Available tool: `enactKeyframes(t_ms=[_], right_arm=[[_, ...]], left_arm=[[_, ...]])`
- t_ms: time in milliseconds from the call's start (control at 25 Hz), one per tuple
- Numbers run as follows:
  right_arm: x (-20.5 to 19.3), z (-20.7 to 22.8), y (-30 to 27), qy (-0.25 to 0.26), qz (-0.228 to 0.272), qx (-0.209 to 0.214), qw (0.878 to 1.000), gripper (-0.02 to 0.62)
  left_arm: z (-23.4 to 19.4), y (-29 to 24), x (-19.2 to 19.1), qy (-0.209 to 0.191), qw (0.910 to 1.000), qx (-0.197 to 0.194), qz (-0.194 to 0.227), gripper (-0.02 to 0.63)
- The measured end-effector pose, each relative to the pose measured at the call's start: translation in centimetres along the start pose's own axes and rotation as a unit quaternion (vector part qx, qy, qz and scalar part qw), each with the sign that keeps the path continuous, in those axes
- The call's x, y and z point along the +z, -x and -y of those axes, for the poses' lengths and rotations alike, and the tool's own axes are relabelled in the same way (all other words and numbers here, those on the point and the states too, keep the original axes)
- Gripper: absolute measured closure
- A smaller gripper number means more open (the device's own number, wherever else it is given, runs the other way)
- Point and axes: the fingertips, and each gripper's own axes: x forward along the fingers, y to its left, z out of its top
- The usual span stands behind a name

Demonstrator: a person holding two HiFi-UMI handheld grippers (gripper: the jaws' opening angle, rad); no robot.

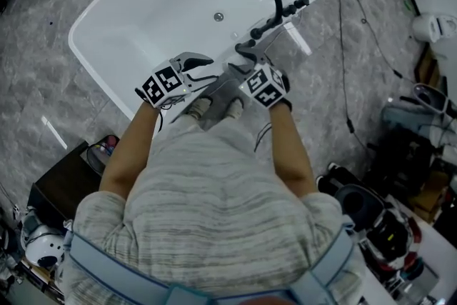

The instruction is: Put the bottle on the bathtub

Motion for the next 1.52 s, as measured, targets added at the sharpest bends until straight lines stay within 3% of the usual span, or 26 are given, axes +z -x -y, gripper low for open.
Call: enactKeyframes(t_ms=[120,200,760,1160,1520], right_arm=[[-1.4,0.1,-1.7,-0.007,-0.015,-0.005,1.0,0.431],[-2.1,0.2,-2.8,-0.014,-0.021,-0.011,1.0,0.43],[-6.6,0.6,-9.9,-0.041,-0.055,-0.05,0.996,0.431],[-7.3,-0.5,-11.7,-0.034,-0.062,-0.079,0.994,0.43],[-6.9,-0.9,-11.6,-0.059,-0.068,-0.065,0.994,0.43]], left_arm=[[-0.5,-0.1,-0.6,0.006,1.0,0.006,-0.004,0.503],[-0.8,-0.3,-1.4,0.015,0.9998,0.008,-0.012,0.601],[-0.4,-0.2,-5.7,0.076,0.9967,0.012,-0.025,0.602],[0.0,0.4,-6.5,0.086,0.996,0.013,-0.022,0.603],[0.2,0.2,-6.0,0.086,0.9962,0.002,-0.016,0.601]])
